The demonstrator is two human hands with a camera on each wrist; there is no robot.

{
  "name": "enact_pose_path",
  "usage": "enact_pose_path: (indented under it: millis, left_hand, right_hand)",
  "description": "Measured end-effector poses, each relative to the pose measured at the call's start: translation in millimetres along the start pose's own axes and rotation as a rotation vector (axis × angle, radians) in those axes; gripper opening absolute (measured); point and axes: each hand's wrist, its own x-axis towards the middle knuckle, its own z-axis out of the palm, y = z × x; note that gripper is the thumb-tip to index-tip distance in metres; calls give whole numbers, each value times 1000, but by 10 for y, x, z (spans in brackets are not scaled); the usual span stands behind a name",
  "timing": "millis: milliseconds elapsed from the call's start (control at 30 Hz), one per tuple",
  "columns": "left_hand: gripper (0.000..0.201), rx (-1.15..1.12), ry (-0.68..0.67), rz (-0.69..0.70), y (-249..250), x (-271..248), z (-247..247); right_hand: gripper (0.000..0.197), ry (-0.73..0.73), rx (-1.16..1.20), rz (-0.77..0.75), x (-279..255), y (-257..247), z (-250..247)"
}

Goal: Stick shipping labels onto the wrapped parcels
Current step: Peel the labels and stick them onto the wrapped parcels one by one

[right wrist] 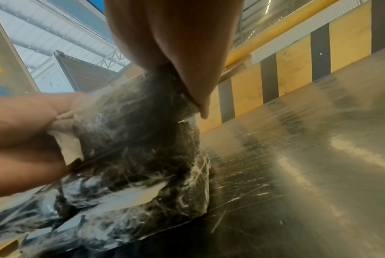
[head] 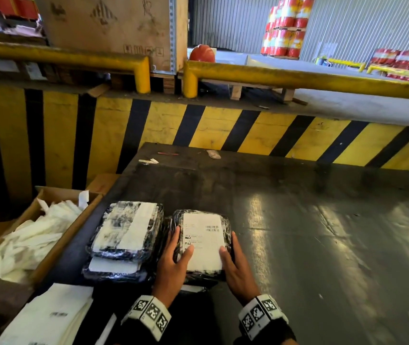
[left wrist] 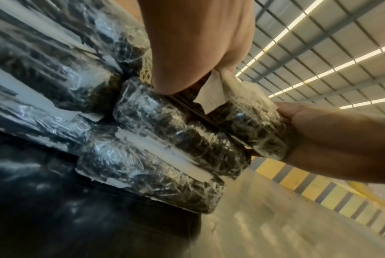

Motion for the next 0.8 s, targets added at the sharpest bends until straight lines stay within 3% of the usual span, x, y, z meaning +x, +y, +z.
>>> enact_pose_path:
  millis: [200,400,467,633,800]
  left_hand:
    - [71,-98,-34,-9,58,-324,-136]
    - [67,-71,-136,36,51,-1182,-95]
    - [66,-86,-192,25,41,-1500,6]
    - [64,-32,-345,-35,-126,-2188,424]
    - [65,37,-463,-104,-332,-2713,894]
  right_hand:
    - [47,8,21,-22,-438,-182,35]
    - [53,63,-13,40,-1292,-231,-189]
    - [61,117,-40,89,-1629,-200,-330]
    - [45,204,-102,157,-2386,57,-798]
    - [45,239,-114,261,-2953,342,-1272]
